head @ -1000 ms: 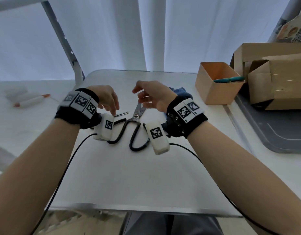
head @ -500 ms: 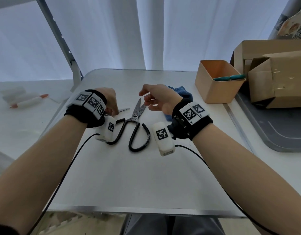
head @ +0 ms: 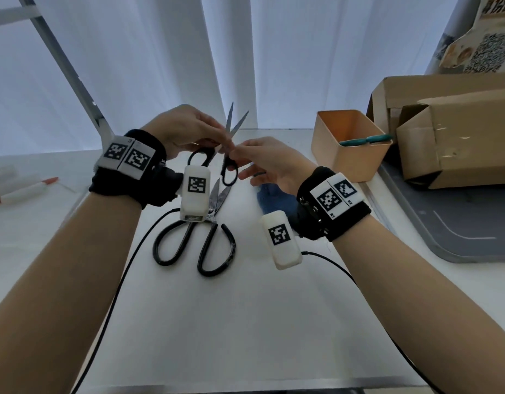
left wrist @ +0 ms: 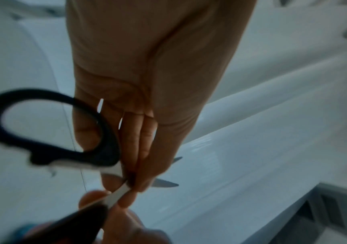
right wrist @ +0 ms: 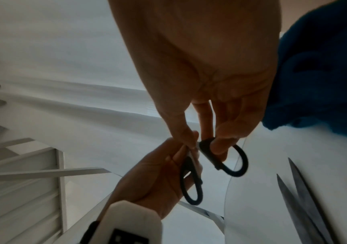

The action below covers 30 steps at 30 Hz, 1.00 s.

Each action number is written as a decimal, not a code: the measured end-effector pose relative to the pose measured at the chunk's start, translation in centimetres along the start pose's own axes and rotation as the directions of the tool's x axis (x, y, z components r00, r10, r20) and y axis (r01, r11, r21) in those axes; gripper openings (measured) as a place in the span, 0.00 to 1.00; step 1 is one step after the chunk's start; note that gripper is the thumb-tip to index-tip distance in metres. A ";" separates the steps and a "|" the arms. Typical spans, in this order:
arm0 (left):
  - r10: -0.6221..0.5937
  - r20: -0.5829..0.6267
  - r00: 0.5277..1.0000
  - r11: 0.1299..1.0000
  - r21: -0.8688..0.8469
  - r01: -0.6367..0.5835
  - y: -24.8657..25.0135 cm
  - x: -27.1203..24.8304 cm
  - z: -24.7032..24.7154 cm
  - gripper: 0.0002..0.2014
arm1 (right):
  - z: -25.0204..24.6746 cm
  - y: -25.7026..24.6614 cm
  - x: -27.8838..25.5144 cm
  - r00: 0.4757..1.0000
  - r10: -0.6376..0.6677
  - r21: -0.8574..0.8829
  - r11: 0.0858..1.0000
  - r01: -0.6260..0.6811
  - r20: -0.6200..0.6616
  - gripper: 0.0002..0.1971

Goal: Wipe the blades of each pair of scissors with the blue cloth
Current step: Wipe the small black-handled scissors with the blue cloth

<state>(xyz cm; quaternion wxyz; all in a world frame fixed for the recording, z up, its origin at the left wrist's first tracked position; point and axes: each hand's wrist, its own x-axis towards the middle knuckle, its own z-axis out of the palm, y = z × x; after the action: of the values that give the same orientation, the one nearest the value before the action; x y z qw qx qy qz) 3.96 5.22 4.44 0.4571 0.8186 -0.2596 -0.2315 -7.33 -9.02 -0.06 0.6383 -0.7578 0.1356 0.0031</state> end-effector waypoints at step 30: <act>0.036 -0.100 0.994 0.977 -0.204 -0.056 -0.7 5.8 4.0 0.03 | -7.2 3.9 3.6 0.998 0.069 -0.313 0.947 -0.068 -0.007 0.15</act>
<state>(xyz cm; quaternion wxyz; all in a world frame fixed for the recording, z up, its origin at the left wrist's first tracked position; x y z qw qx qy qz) 6.03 -0.67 1.09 0.5569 0.7705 -0.2309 -0.2068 -5.90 -17.31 -3.13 0.5097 -0.8443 0.1582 0.0482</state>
